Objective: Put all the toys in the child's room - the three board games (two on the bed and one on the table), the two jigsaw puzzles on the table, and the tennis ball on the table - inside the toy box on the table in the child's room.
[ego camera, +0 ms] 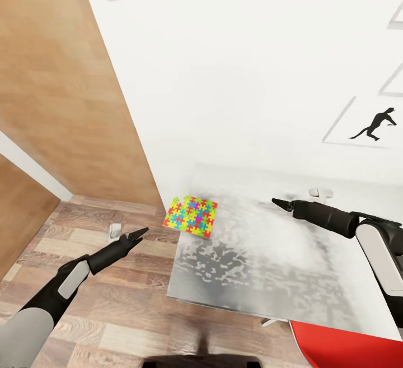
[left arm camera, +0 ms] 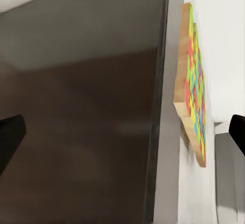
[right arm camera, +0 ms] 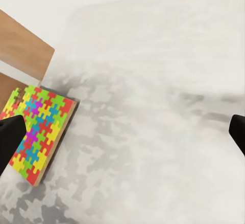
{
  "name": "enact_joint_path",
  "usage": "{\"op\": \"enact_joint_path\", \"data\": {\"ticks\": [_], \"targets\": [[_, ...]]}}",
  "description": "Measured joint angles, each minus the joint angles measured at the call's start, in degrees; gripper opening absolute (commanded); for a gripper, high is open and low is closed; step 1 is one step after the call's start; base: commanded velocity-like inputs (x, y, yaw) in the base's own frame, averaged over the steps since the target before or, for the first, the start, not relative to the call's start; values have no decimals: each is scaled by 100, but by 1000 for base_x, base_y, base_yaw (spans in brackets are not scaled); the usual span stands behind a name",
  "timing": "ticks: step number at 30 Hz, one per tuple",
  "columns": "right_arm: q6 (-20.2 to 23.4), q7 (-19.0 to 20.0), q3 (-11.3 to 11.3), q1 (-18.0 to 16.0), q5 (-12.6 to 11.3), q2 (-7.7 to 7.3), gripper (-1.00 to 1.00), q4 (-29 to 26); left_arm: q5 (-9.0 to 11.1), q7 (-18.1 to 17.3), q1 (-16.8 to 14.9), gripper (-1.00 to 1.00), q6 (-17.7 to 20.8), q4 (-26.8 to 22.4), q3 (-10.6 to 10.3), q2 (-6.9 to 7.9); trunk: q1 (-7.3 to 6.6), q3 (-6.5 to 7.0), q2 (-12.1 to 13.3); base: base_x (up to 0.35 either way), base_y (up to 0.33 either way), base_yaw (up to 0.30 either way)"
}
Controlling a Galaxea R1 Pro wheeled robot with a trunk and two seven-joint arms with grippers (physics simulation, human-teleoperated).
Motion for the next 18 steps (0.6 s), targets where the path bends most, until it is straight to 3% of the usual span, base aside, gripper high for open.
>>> {"op": "enact_joint_path", "data": {"ticks": [18], "targets": [[11, 15, -3, 18, 0, 1, 100, 0, 26, -239, -119, 100, -164, 376, 10, 8, 0, -16, 0, 0, 0, 0]]}}
